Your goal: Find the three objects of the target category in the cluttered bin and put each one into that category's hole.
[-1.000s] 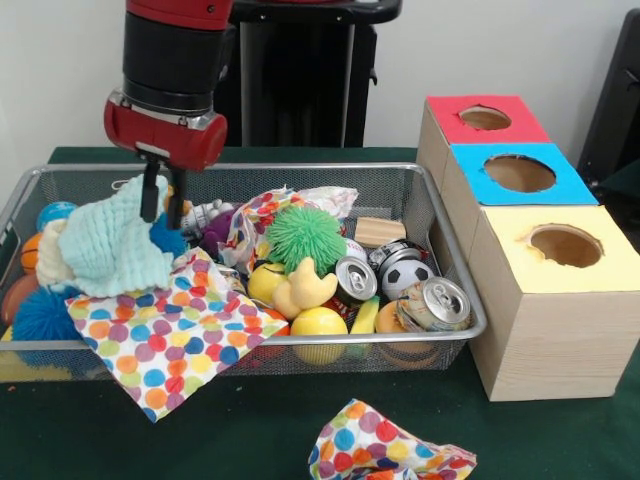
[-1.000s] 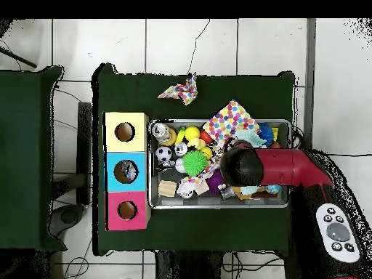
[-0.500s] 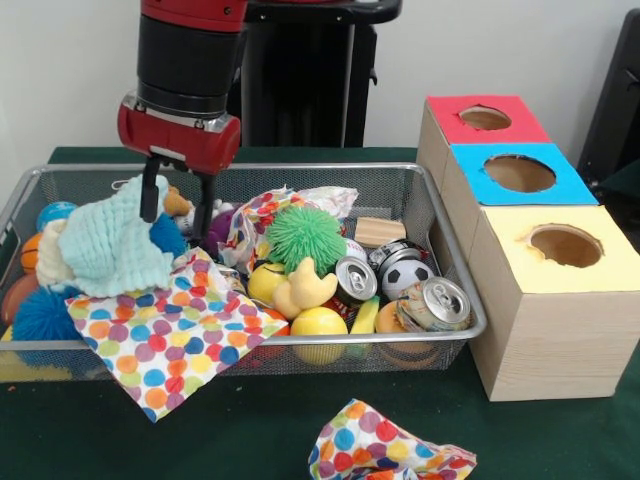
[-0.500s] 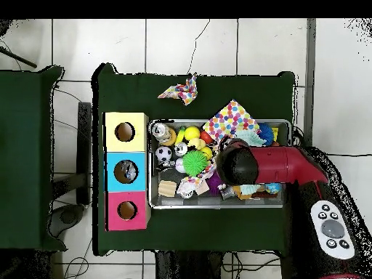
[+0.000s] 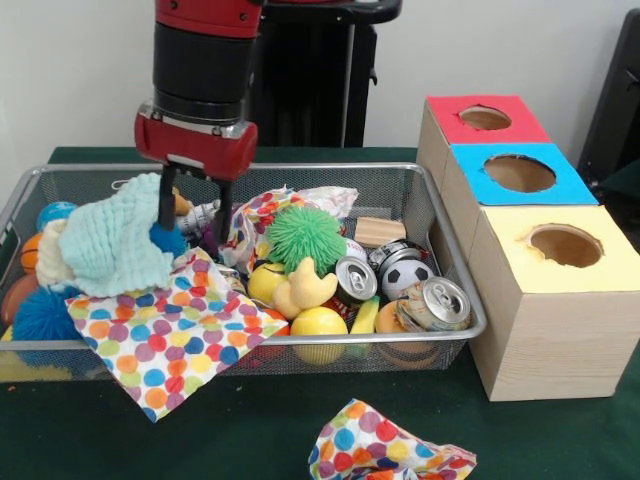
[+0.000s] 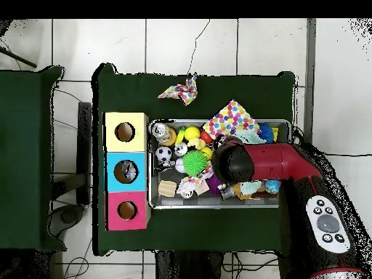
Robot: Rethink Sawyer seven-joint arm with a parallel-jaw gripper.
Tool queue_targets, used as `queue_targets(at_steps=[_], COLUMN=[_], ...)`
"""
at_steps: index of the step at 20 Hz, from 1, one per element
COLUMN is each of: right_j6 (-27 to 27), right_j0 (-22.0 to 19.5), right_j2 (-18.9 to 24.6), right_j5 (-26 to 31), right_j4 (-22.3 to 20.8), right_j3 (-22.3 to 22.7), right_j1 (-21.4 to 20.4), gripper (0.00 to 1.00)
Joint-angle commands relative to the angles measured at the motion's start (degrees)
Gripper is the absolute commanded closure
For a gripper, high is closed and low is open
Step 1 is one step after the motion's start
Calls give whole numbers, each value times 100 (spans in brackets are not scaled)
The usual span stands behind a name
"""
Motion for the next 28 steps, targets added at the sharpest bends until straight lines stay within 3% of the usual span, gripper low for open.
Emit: queue_targets(at_steps=[1,4,8,14,19,24,28], right_j6=[-1615,-1291,-1385,-811,-1106,-1021,-809], right_j0=[-218,-263,-467,-60,-265,-87,16], right_j2=[926,950,1143,610,960,943,787], right_j5=[7,-289,-404,-420,-432,-304,-487], right_j4=[-425,-489,-613,-1032,-1090,-1154,-1289], right_j3=[104,152,69,-809,-1236,-1461,-1359], right_j1=[414,500,706,1314,1751,1896,1874], gripper=[0,0,0,0,0,0,0])
